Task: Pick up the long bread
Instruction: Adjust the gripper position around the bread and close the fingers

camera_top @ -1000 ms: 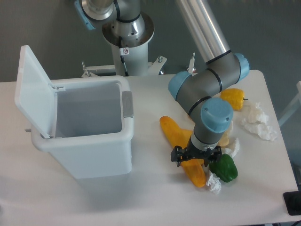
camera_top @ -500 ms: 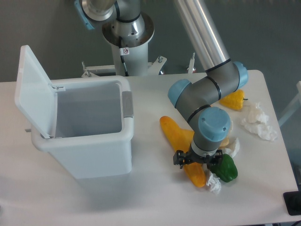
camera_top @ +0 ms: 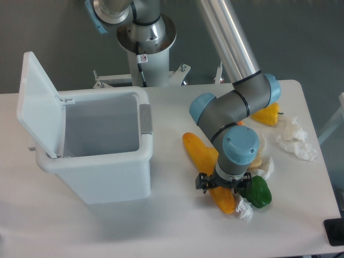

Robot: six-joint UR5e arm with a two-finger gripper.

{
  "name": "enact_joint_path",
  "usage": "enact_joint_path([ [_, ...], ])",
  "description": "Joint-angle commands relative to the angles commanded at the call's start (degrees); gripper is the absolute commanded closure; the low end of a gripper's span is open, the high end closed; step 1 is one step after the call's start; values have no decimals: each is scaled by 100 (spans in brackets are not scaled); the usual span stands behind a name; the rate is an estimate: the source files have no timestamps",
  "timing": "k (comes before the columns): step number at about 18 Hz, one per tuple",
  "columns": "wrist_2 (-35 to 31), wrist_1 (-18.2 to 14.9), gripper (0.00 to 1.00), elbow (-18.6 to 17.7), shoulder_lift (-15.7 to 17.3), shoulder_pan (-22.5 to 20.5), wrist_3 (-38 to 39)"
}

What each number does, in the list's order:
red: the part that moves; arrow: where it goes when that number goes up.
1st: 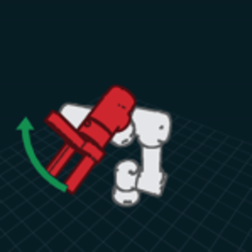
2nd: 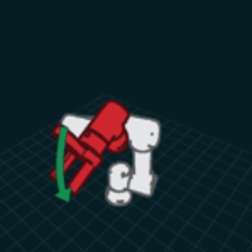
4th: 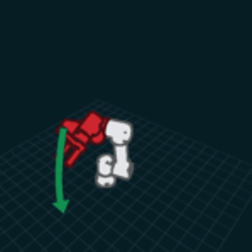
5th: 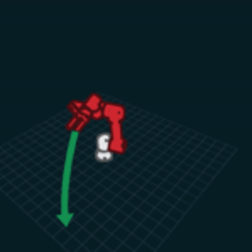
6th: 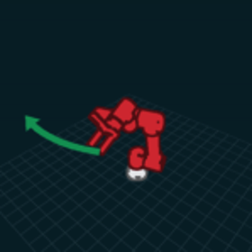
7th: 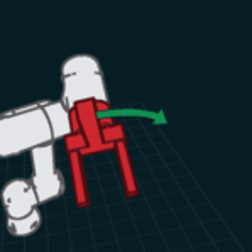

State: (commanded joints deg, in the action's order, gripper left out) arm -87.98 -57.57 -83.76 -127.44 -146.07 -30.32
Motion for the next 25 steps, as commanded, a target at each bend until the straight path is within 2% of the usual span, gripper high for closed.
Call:
enact_joint_path([
  [5,-105,79,3,-9,-44,9,9],
  [8,-158,79,21,-9,-35,18,96],
  [11,-158,88,22,0,-35,18,97],
  [13,-158,79,30,35,-35,26,105],
  [15,-158,79,33,44,-35,35,105],
  [19,-158,79,35,44,0,35,97],
  [22,-158,79,48,35,0,53,105],
  [25,-158,79,54,35,9,79,88],
])
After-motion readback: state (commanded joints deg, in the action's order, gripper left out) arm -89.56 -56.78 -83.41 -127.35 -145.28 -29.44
